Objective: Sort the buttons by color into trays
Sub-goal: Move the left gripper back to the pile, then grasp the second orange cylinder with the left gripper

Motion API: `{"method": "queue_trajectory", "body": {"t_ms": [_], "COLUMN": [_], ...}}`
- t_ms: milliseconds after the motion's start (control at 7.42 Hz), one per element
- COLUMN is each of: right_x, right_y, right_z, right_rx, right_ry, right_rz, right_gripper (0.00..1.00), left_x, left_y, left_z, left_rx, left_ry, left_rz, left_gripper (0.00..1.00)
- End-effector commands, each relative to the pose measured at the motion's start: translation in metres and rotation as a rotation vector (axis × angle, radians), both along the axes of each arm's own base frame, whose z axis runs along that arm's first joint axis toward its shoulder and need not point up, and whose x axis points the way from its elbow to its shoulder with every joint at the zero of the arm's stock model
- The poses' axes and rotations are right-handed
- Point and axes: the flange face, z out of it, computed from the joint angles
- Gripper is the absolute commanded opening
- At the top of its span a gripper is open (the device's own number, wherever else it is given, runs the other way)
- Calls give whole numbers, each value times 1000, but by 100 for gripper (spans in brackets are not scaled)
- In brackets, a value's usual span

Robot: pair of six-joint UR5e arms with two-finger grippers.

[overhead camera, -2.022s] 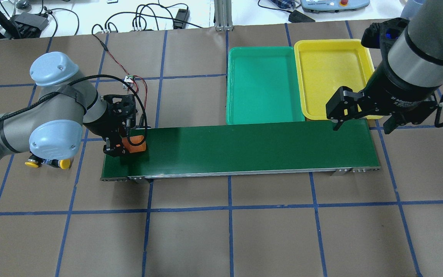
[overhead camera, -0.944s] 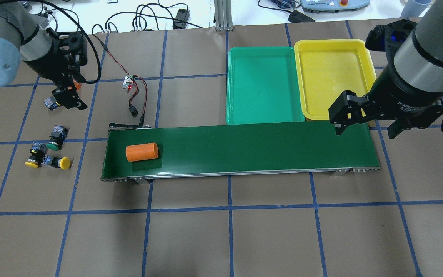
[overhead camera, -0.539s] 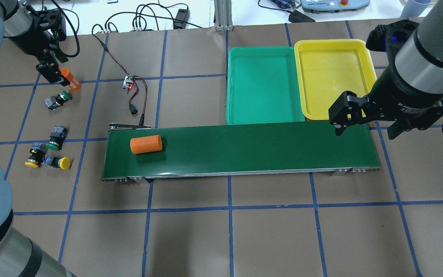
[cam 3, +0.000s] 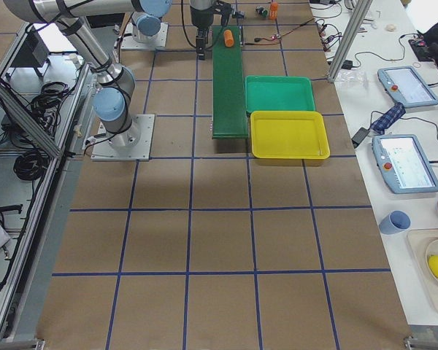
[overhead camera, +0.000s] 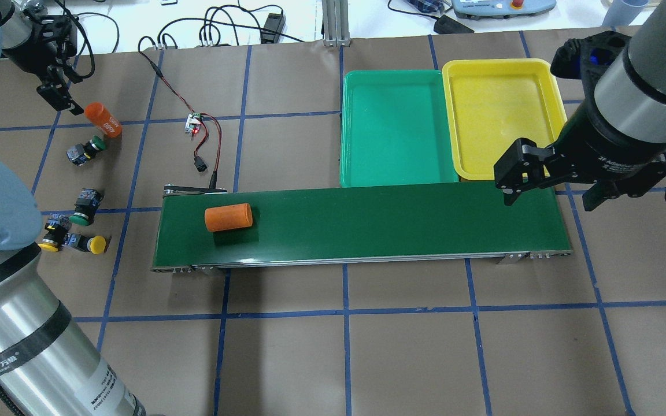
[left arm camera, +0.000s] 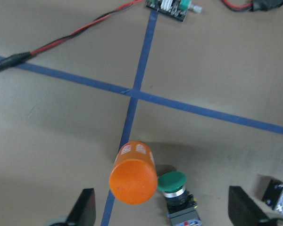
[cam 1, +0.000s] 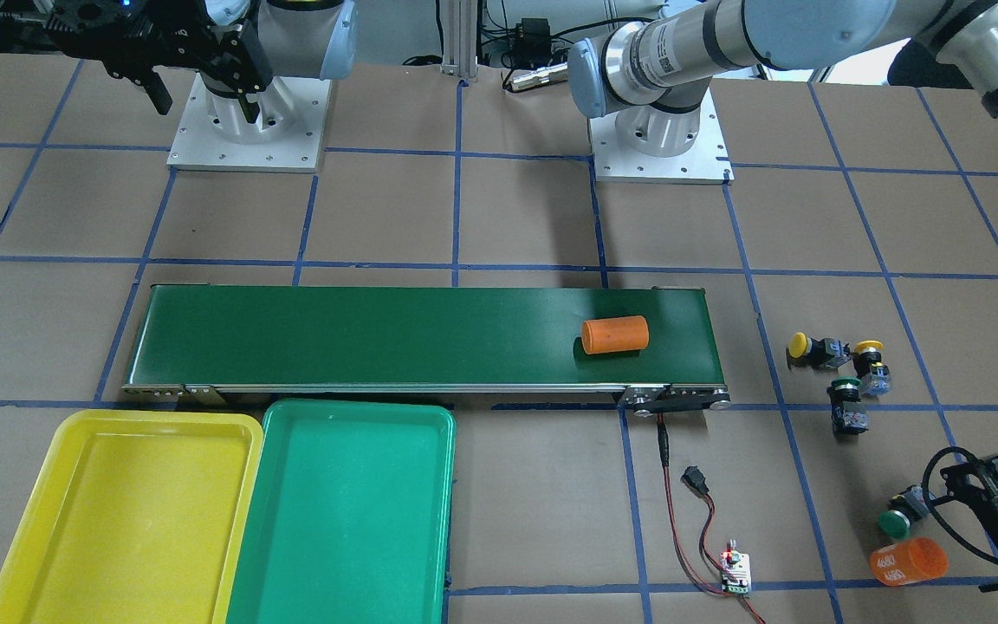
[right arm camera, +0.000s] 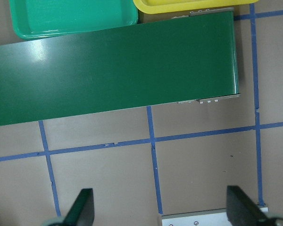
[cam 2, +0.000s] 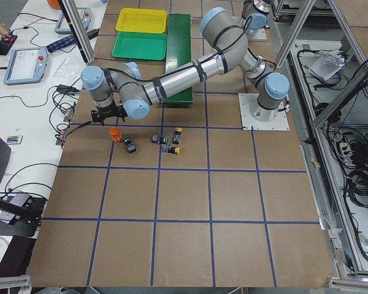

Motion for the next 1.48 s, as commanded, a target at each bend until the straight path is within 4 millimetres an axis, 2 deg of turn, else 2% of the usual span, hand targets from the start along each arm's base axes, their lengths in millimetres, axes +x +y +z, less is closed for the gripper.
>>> {"method": "queue_trajectory", "body": {"t_ms": [0, 135, 404, 539, 674, 809, 944, 1079, 1213, 1348], "right_x": [-1, 0, -1, -1, 0, -1, -1, -1, -1, -1], "right_y": [1, 2, 2, 2, 2, 2, 2, 2, 2, 2], "right_z": [-6, -8, -9, -10, -10, -10, -9, -9, -9, -9], "right_rx": [16, 20, 23, 24, 24, 24, 23, 23, 23, 23], "right_ry": [7, 5, 7, 7, 5, 8, 7, 7, 7, 7], "right_rz": [-1, 0, 3, 6, 8, 6, 8, 8, 8, 8], "right_gripper": [100, 100, 100, 100, 100, 100, 100, 100, 100, 100], "left_x": [6, 1, 7, 6, -2, -6, 0, 0, -4, -18], "left_y": [-7, -4, -12, -10, -10, -10, -10, -11, -11, -4], "left_z": [-17, -38, -54, -69, -68, -64, -68, -61, -50, -30], "left_rx": [29, 62, 46, 71, 86, 93, 90, 79, 66, 85], "left_ry": [9, 37, 11, 20, 22, 21, 22, 11, 9, 18], "left_rz": [139, 166, 163, 176, 243, 254, 259, 251, 244, 247], "left_gripper": [100, 100, 100, 100, 96, 49, 18, 0, 0, 0]}}
